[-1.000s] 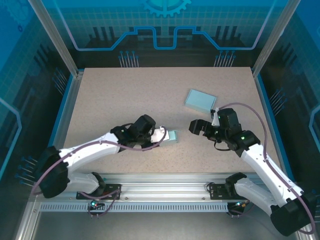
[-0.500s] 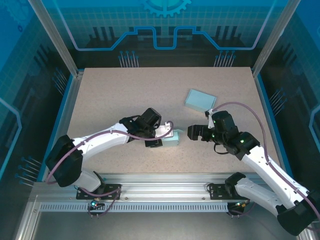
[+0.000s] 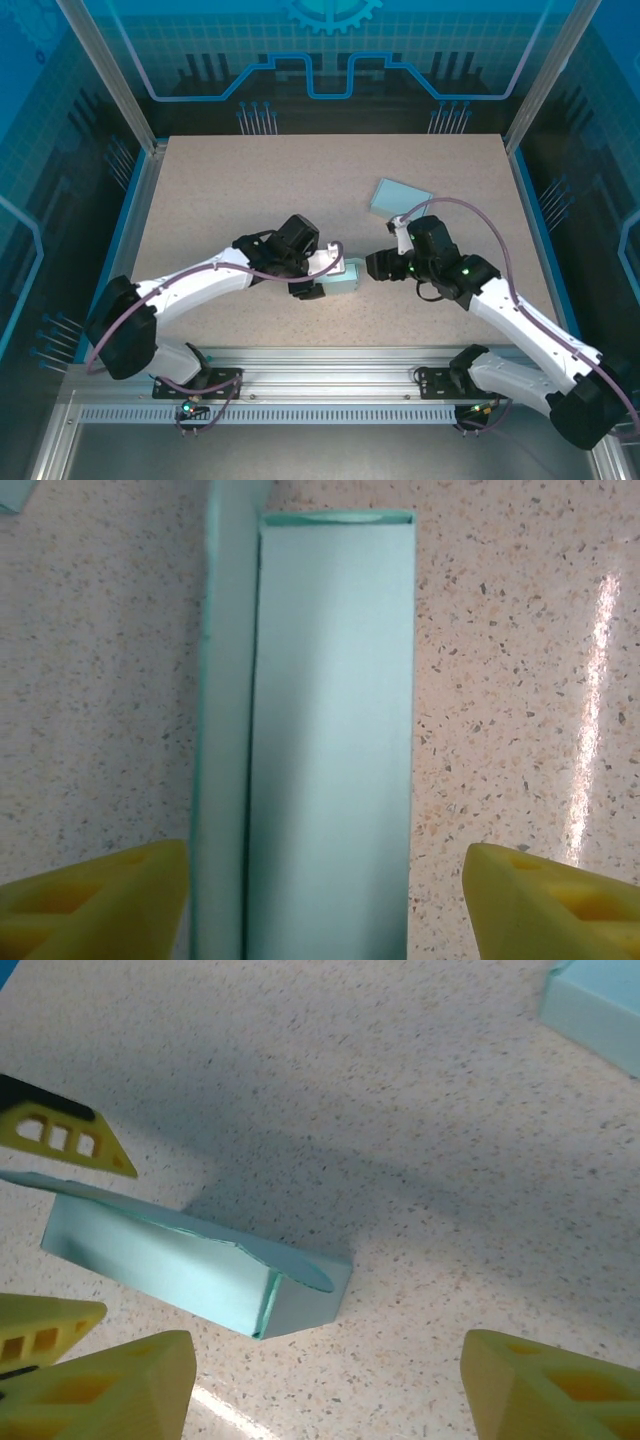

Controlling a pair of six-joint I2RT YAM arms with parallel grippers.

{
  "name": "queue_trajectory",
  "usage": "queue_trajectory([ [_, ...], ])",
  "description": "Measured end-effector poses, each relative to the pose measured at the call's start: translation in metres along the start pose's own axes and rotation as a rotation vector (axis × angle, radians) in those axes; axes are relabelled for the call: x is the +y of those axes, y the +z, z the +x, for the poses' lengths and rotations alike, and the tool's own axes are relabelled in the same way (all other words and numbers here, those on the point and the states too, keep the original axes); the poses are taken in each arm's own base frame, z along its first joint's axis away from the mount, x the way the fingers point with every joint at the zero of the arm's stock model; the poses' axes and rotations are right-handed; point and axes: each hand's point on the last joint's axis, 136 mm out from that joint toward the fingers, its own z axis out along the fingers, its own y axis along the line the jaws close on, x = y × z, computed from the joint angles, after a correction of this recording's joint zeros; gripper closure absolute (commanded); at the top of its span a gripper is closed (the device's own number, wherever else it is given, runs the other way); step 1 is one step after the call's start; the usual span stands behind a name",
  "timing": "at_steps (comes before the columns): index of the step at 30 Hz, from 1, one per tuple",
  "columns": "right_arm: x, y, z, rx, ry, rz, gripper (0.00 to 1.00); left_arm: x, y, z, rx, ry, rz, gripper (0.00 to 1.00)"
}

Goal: Fold the paper box

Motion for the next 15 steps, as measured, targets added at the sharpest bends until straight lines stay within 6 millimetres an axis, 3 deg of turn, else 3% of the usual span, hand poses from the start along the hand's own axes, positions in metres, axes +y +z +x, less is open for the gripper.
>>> queue_trajectory([
  [6,0.010,0.015,-0.001,0.048,-0.083,-0.037,0.34,0.007,-0.020,0.019,-0.040,-0.047,-0.065,0.26],
  [11,0.016,0.029,-0.002,0.081,-0.132,-0.055,0.35,-0.004,-0.015,0.036,-0.049,-0.055,-0.062,0.26],
  [15,0.022,0.036,-0.004,0.095,-0.162,-0.071,0.38,-0.005,-0.011,0.038,-0.062,-0.061,-0.071,0.26],
])
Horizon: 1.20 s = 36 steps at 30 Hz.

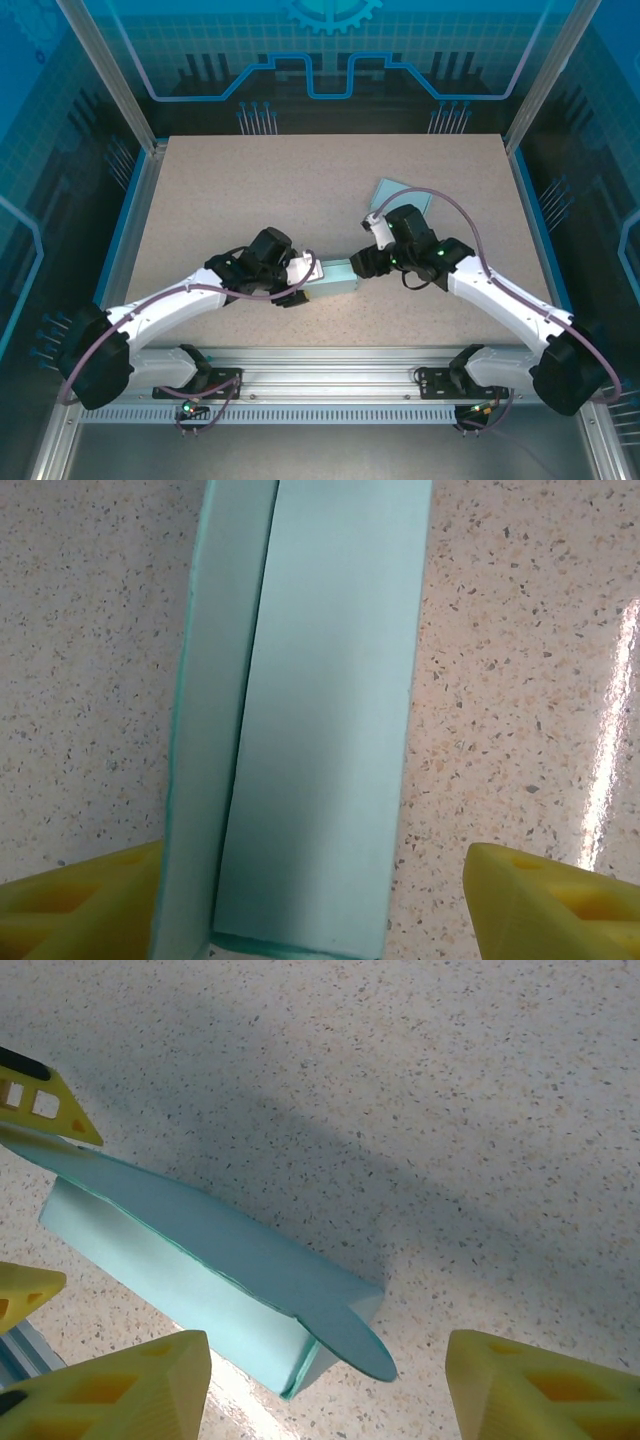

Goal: Fold the paper box

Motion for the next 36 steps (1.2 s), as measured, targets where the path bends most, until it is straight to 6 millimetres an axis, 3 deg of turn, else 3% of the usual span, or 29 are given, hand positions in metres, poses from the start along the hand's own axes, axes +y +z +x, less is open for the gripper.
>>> queue_trajectory([
  [11,0.003,0.013,0.007,0.045,-0.017,-0.005,0.50,0.010,0.005,-0.012,-0.049,-0.006,-0.036,0.30],
  [20,0.002,0.018,0.010,0.059,0.021,0.014,0.64,0.008,0.014,-0.007,-0.025,-0.031,-0.020,0.42],
  [26,0.001,0.018,0.011,0.058,0.056,0.030,0.74,0.008,0.016,-0.007,-0.024,-0.042,-0.018,0.58],
  [36,0.005,0.019,0.010,0.048,0.113,0.050,0.84,0.008,0.018,-0.009,-0.034,-0.061,-0.012,0.59],
])
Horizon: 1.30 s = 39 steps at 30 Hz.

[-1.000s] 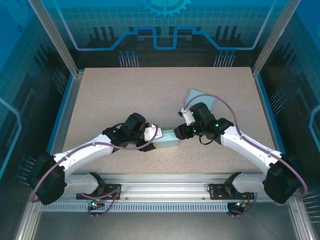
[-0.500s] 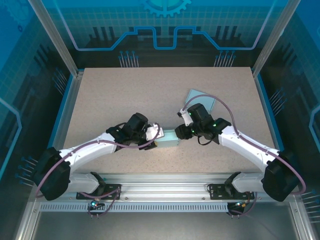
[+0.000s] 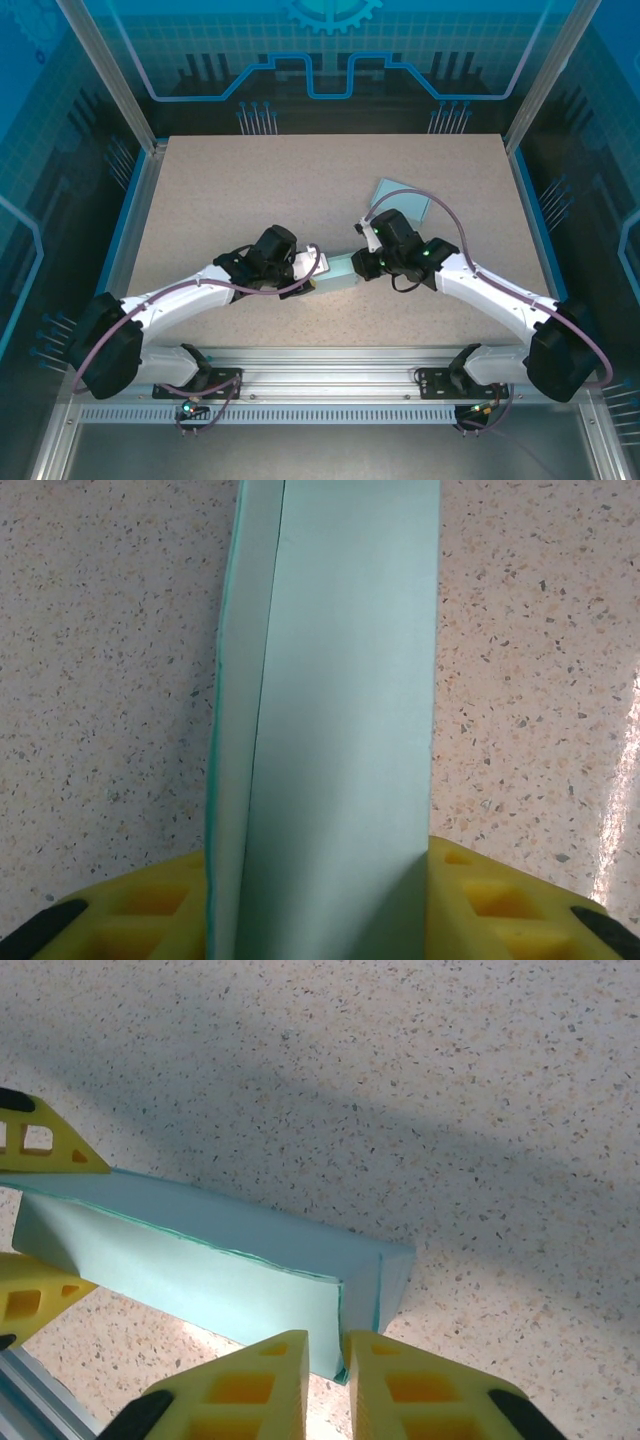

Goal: Fold the paper box

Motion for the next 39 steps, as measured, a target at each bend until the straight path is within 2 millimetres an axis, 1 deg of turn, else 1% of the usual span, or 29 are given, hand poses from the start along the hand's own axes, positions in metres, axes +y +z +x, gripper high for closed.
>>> queue_trajectory([
  [7,-0.0012,0.0002,-0.0005,-0.008,0.044,0.022,0.85,0.0002,0.0014,-0.0013,0.002,0.001,0.002,0.59],
  [16,-0.0045,0.0005,-0.0015,-0.014,0.120,0.041,0.93,-0.0004,0.0041,-0.0035,0.012,0.015,-0.010,0.60],
  [22,-0.0051,-0.0002,-0.0043,-0.012,0.164,0.051,0.93,0.0005,0.0068,-0.0067,0.016,0.022,-0.017,0.60],
  [32,-0.0075,0.0005,-0.0045,-0.006,0.165,0.069,0.94,0.0014,0.0071,-0.0071,0.019,0.024,-0.023,0.58],
  [34,-0.0077,0.0010,-0.0046,-0.008,0.162,0.071,0.95,0.0017,0.0071,-0.0069,0.021,0.025,-0.026,0.57],
  [39,-0.0080,0.0036,-0.0035,-0.024,0.133,0.092,0.95,0.0024,0.0077,-0.0068,0.024,0.019,-0.033,0.47],
])
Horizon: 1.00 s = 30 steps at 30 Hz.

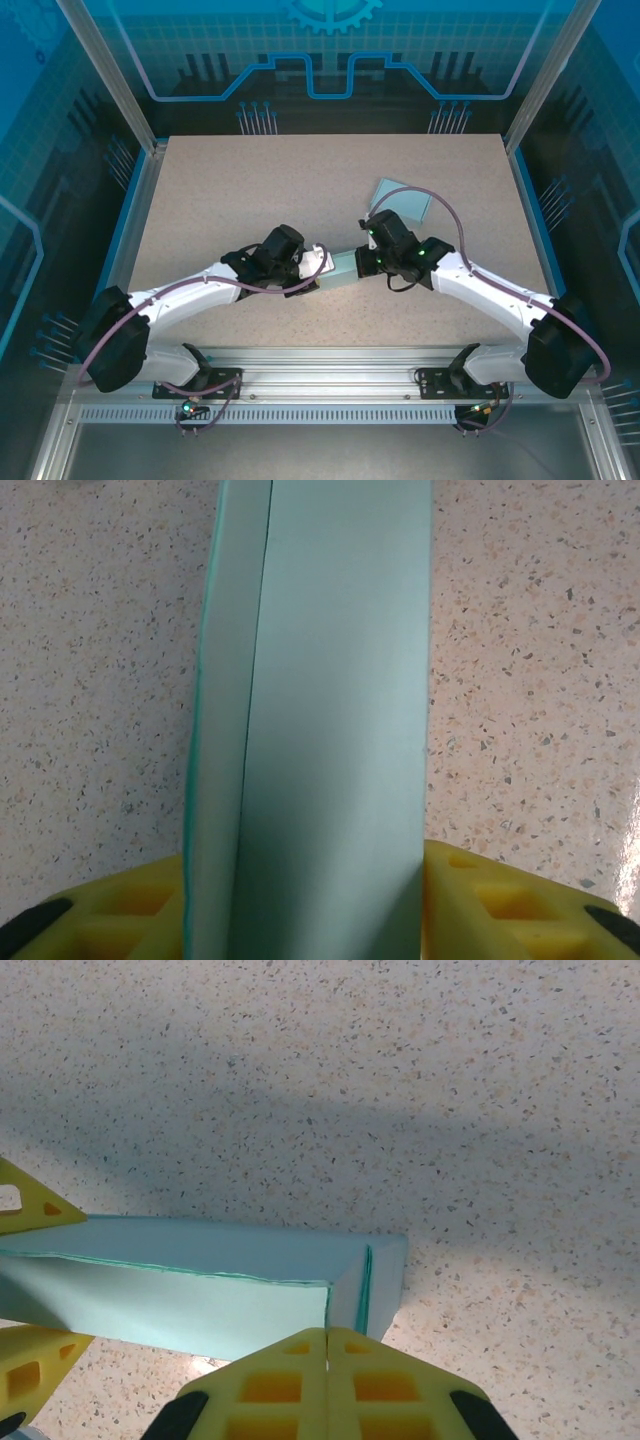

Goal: Fold the paper box

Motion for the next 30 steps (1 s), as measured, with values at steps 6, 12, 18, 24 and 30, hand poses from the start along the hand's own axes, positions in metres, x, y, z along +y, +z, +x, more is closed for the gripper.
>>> queue_trajectory([
  [6,0.010,0.000,0.005,0.004,-0.030,-0.016,0.95,-0.004,-0.005,-0.003,-0.020,-0.021,-0.001,0.32],
  [12,0.008,-0.001,0.005,0.002,-0.031,-0.006,0.95,0.006,-0.046,-0.028,-0.169,-0.076,-0.070,0.32],
  [18,0.008,-0.001,0.006,0.005,-0.032,-0.004,0.95,0.021,-0.098,-0.036,-0.280,-0.279,-0.174,0.40],
  [24,0.010,-0.002,0.006,0.007,-0.036,-0.007,0.95,0.021,-0.104,-0.001,-0.166,-0.464,-0.218,0.55],
  [30,0.011,-0.003,0.008,0.016,-0.042,-0.007,0.94,0.014,-0.091,0.025,-0.001,-0.539,-0.196,0.54],
])
